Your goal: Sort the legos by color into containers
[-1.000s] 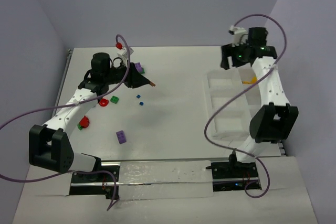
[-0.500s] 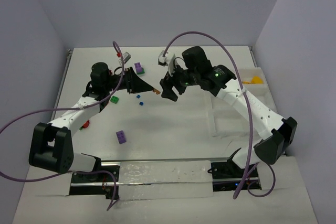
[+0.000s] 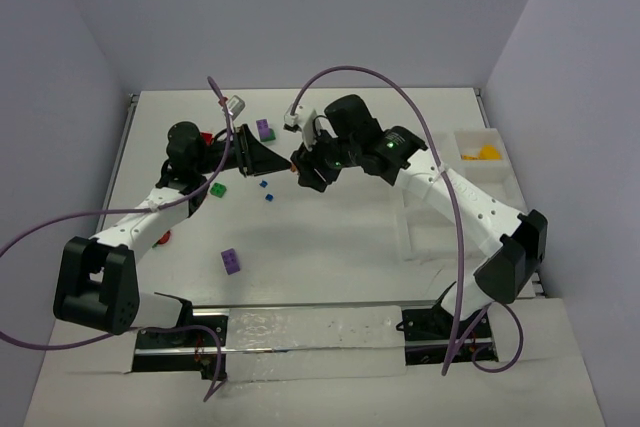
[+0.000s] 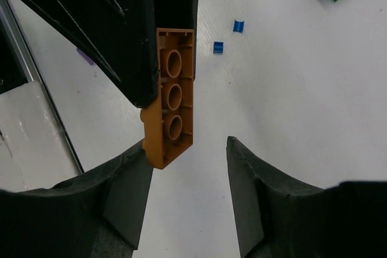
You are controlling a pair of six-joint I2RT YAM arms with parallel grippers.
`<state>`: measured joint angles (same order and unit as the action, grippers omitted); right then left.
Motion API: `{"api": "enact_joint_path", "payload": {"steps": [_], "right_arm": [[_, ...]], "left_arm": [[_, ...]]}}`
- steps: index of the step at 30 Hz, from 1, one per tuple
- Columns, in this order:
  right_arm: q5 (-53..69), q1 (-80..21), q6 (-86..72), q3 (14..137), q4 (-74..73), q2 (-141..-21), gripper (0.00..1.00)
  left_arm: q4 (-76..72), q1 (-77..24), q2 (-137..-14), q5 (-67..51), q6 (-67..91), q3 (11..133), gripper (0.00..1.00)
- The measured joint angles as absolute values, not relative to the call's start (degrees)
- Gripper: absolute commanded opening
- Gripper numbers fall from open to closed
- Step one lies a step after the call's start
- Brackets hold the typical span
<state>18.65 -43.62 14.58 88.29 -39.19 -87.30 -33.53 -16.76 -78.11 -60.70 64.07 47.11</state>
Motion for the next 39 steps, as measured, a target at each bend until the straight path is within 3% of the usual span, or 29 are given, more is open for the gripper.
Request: {"api": "enact_joint_path", "payload": {"steps": [9, 12, 13, 14, 17, 19, 21, 26, 33, 39], "right_arm": [[16.6, -45.8, 14.5, 89.5, -38.2, -87.7, 0.36], [15.5, -46.6, 14.7, 89.7, -38.1, -87.7, 0.17], [15.0, -46.8, 14.9, 89.7, -38.1, -87.7, 0.06], [14.4, -47.1, 15.3, 89.7, -38.1, -87.7, 0.0], [12.7, -47.5, 16.2, 89.7, -38.1, -87.7, 0.0], [11.8, -47.7, 16.4, 89.7, -38.0, -87.7, 0.0], [10.8, -47.7, 16.4, 89.6, -38.0, -87.5, 0.0], [9.6, -42.6, 17.2, 82.6, -36.8, -81.7, 0.0], [7.3, -11.8, 27.3, 68.4, -42.4, -68.8, 0.0], [5.1, 10.8, 40.9, 66.3, -47.5, -69.9, 0.0]], "left_arm": [[-33.8, -16.4, -78.1, -60.4, 65.2, 46.7, 0.0], [-33.7, -16.4, -78.1, -60.3, 65.3, 46.7, 0.02], [-33.6, -16.4, -78.1, -60.1, 65.5, 46.7, 0.05], [-33.3, -16.4, -78.1, -59.9, 65.7, 46.7, 0.1], [-32.9, -16.4, -78.1, -59.6, 65.8, 46.7, 0.59], [-32.5, -16.4, -78.1, -59.6, 65.3, 46.7, 0.85], [-30.5, -16.4, -78.1, -59.6, 63.6, 46.8, 0.99], [-18.9, -14.3, -78.1, -58.8, 54.0, 50.9, 0.99], [4.5, -10.6, -77.6, -45.2, 27.3, 66.6, 0.99], [12.4, -10.8, -77.4, -38.0, 16.6, 68.0, 0.99]]}}
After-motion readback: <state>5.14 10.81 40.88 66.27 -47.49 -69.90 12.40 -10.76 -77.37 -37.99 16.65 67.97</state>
